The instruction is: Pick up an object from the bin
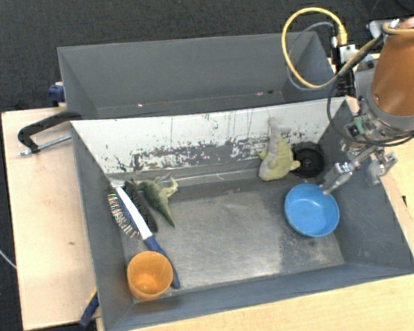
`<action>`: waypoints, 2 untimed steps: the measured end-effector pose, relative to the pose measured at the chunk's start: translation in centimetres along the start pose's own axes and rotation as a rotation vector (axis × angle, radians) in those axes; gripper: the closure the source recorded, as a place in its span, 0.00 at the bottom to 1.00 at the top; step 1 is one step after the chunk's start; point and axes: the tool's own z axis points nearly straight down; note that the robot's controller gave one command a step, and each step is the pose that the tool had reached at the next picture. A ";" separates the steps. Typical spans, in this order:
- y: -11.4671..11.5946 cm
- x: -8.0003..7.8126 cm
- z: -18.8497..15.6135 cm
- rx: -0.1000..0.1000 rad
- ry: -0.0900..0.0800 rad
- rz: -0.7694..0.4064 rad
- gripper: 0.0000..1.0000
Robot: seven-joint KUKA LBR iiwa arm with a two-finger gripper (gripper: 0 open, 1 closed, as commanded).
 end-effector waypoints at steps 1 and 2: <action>6.5 -4.4 5.8 -0.007 -0.002 -0.204 0.00; -1.3 -2.0 0.3 0.011 0.004 -0.179 0.00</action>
Offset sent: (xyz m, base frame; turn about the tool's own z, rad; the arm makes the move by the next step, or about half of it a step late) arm -0.0686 0.0353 -0.0568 -0.2045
